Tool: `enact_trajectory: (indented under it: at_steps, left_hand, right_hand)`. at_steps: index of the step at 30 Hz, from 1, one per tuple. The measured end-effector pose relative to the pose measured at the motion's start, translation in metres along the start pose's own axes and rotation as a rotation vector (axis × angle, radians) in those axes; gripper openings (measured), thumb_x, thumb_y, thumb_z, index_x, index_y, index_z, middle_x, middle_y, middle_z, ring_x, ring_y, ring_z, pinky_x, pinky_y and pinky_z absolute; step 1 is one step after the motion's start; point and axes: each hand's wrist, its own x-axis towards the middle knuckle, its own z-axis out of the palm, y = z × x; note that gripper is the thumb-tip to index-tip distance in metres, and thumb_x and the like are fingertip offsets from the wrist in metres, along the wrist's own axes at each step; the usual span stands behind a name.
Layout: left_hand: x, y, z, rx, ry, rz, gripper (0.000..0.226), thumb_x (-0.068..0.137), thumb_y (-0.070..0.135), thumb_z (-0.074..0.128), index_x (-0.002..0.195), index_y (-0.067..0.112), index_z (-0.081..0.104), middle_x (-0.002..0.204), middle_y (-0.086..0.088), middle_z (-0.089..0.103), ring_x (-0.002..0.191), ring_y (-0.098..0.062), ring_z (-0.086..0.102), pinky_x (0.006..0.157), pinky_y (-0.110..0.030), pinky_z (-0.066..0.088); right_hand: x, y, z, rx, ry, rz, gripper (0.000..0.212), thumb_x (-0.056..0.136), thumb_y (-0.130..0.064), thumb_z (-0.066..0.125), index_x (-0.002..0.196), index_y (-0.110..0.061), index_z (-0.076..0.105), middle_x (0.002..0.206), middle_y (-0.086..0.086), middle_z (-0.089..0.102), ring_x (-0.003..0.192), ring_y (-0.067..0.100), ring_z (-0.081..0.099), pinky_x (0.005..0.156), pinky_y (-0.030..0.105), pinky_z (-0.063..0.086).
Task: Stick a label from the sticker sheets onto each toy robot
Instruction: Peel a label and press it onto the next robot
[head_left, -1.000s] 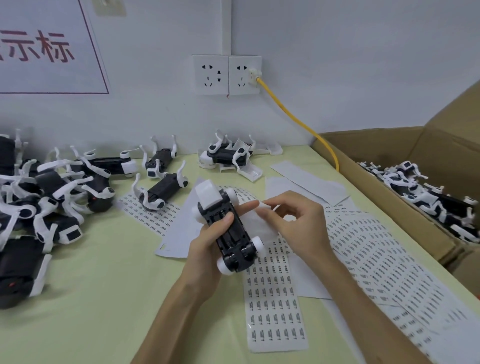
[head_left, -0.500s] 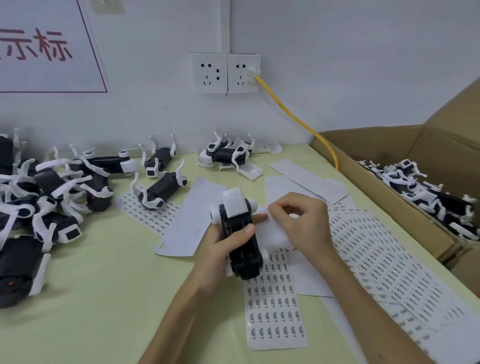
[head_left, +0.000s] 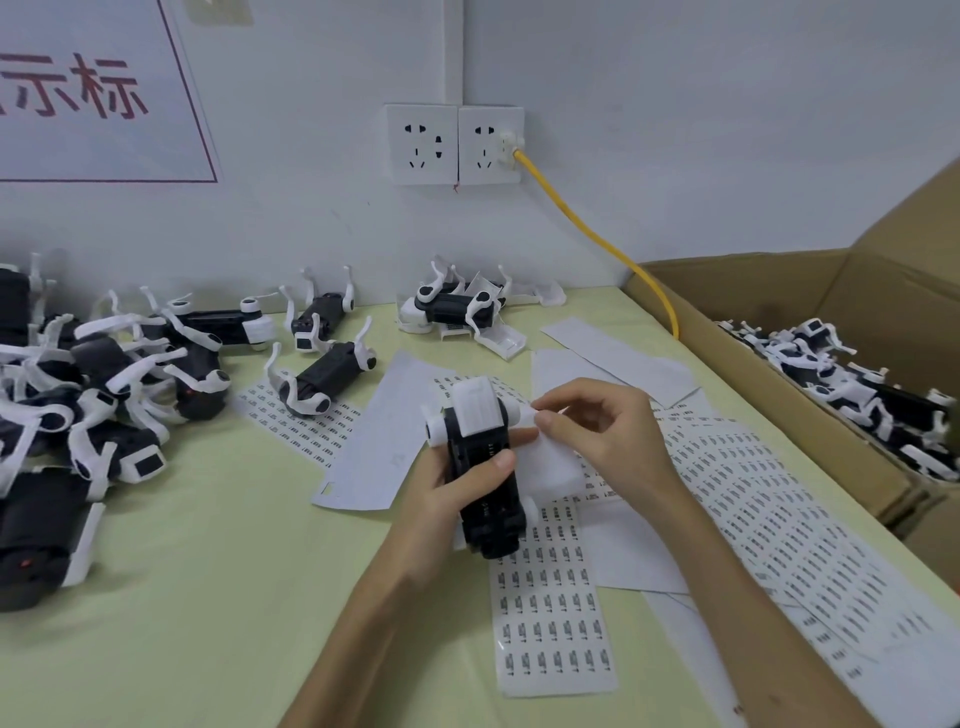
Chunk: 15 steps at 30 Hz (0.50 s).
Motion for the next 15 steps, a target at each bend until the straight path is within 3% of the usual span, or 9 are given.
enact_trajectory:
  at_steps: [2, 6, 11, 15]
  left_hand:
    - [-0.0003, -0.0009, -0.0005, 0.003, -0.011, -0.008, 0.046, 0.085, 0.033, 0.067, 0.127, 0.016, 0.070, 0.115, 0.003, 0.077, 0.098, -0.021, 0.076, 0.072, -0.031, 0.060]
    - [-0.0010, -0.0021, 0.0000, 0.035, -0.036, -0.004, 0.049, 0.085, 0.035, 0.068, 0.130, 0.015, 0.068, 0.113, 0.000, 0.077, 0.103, -0.021, 0.074, 0.075, -0.032, 0.060]
    - [-0.0016, -0.0016, 0.0000, 0.041, -0.041, 0.002, 0.050, 0.085, 0.035, 0.067, 0.131, 0.015, 0.068, 0.113, 0.004, 0.077, 0.101, -0.016, 0.075, 0.072, -0.027, 0.060]
    - [-0.0018, -0.0021, 0.0007, 0.046, -0.045, -0.008, 0.046, 0.084, 0.035, 0.068, 0.127, 0.016, 0.071, 0.113, 0.005, 0.077, 0.094, -0.015, 0.075, 0.071, -0.027, 0.059]
  right_hand:
    - [0.0015, 0.0002, 0.0000, 0.022, -0.008, 0.040, 0.015, 0.084, 0.000, 0.078, 0.084, -0.015, 0.079, 0.082, 0.003, 0.076, 0.079, 0.035, 0.068, 0.073, 0.041, 0.056]
    - [0.0030, -0.0006, -0.0022, 0.126, -0.015, 0.133, 0.022, 0.083, 0.004, 0.075, 0.076, -0.016, 0.080, 0.078, 0.009, 0.075, 0.077, 0.018, 0.069, 0.073, 0.028, 0.055]
    - [0.0041, 0.0004, -0.0020, 0.253, -0.014, 0.238, 0.013, 0.082, 0.001, 0.074, 0.077, -0.009, 0.080, 0.080, 0.013, 0.075, 0.078, 0.023, 0.069, 0.075, 0.032, 0.056]
    - [0.0057, 0.0024, -0.0028, 0.273, 0.001, 0.262, 0.014, 0.086, 0.002, 0.070, 0.077, -0.006, 0.077, 0.076, 0.007, 0.073, 0.073, 0.017, 0.067, 0.070, 0.026, 0.054]
